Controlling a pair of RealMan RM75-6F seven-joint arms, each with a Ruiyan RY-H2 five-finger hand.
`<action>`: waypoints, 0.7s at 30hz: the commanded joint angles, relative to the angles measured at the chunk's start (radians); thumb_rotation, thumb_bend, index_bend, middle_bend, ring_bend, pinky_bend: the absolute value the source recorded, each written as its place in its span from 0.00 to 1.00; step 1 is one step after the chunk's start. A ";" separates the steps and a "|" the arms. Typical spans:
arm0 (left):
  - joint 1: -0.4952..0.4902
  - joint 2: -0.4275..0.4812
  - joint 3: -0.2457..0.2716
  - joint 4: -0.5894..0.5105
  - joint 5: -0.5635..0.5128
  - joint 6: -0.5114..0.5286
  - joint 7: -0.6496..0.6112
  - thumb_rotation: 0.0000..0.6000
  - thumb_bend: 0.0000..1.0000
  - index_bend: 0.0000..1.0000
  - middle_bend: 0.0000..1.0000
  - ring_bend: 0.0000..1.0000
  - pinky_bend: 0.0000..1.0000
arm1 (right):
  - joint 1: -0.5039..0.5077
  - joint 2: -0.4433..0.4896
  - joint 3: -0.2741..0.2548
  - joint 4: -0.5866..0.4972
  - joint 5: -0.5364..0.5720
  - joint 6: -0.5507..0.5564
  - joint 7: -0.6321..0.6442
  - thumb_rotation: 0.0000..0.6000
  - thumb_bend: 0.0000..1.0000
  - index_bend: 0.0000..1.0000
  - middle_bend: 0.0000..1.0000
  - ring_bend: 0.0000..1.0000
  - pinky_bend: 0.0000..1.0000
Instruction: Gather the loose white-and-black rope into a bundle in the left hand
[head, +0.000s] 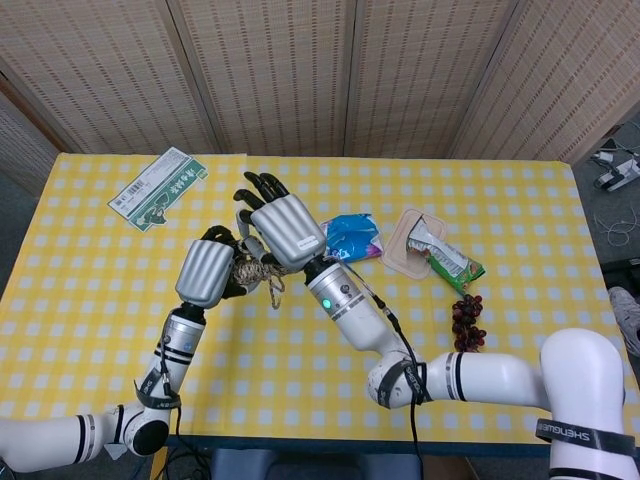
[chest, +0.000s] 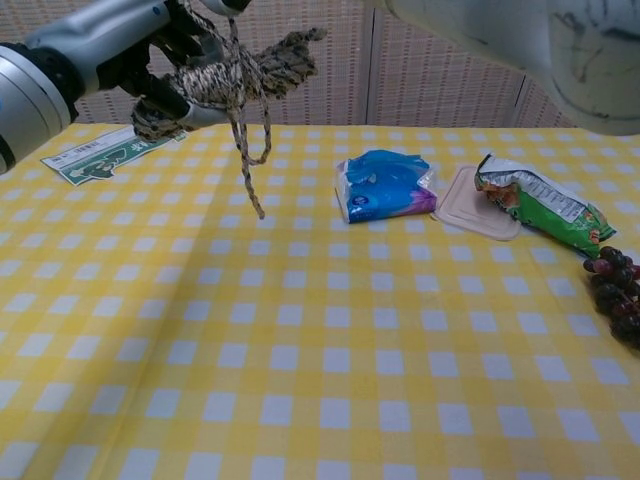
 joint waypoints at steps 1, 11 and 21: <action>0.010 -0.006 0.002 0.003 0.024 -0.004 -0.044 1.00 0.25 0.68 0.71 0.49 0.26 | -0.001 0.004 0.002 0.017 0.011 -0.003 0.014 1.00 0.52 0.60 0.24 0.04 0.08; 0.033 -0.001 -0.016 0.025 0.089 -0.007 -0.190 1.00 0.25 0.68 0.71 0.49 0.26 | -0.014 0.008 0.003 0.087 0.045 -0.011 0.070 1.00 0.52 0.60 0.24 0.04 0.08; 0.048 0.000 -0.041 0.038 0.105 -0.010 -0.271 1.00 0.25 0.68 0.71 0.49 0.26 | -0.036 0.007 -0.018 0.142 0.057 -0.032 0.120 1.00 0.53 0.60 0.24 0.04 0.08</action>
